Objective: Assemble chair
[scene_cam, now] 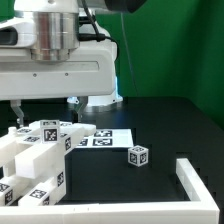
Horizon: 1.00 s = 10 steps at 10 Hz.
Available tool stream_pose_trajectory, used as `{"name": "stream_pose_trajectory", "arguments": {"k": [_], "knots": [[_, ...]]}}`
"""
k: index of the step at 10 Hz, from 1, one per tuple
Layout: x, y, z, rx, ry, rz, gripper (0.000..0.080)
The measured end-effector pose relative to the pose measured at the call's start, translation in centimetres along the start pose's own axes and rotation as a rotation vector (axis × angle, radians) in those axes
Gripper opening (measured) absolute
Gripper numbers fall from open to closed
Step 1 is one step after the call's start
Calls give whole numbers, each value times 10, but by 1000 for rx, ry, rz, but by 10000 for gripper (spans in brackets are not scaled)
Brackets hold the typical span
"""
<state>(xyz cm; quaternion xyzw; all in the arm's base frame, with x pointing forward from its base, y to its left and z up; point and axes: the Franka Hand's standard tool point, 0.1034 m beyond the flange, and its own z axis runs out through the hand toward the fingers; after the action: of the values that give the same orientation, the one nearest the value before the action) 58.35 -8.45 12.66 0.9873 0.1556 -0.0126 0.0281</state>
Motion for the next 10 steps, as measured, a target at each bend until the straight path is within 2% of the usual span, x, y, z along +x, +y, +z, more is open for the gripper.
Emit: {"name": "stream_pose_trajectory", "arguments": {"k": [1, 3, 6, 10], "knots": [[-1, 2, 0, -1, 0, -34, 649], [-3, 11, 3, -23, 13, -60, 649], [-4, 12, 4, -23, 11, -58, 278], [-4, 12, 4, -23, 11, -10, 279]]}}
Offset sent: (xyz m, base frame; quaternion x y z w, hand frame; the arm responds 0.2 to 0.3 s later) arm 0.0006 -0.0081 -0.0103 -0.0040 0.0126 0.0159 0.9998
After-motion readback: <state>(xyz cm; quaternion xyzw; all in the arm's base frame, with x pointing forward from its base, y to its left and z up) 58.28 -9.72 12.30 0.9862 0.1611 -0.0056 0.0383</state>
